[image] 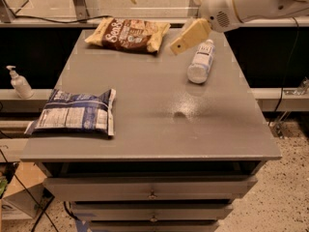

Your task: Move brown chip bag near blue chip bag

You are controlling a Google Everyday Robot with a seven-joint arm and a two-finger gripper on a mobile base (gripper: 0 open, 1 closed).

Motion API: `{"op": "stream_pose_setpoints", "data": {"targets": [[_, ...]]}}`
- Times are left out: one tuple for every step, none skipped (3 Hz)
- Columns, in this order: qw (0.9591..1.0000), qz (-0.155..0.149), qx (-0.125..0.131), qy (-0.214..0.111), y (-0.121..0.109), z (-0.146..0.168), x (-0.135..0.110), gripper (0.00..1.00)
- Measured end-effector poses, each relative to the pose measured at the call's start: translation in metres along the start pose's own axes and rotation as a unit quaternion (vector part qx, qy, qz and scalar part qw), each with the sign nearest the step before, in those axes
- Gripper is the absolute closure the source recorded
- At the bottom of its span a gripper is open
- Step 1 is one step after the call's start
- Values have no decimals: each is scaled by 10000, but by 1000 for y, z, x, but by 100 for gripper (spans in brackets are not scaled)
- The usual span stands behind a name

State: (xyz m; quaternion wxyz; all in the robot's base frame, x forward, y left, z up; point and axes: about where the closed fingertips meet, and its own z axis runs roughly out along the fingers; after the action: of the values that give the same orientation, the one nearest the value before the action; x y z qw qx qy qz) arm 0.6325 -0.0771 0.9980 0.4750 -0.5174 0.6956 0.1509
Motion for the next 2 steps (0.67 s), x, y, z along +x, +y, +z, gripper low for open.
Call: {"op": "stream_pose_setpoints", "data": {"targets": [[9990, 388, 24, -222, -24, 39, 8, 0], [9988, 426, 11, -231, -26, 45, 11, 0]]}}
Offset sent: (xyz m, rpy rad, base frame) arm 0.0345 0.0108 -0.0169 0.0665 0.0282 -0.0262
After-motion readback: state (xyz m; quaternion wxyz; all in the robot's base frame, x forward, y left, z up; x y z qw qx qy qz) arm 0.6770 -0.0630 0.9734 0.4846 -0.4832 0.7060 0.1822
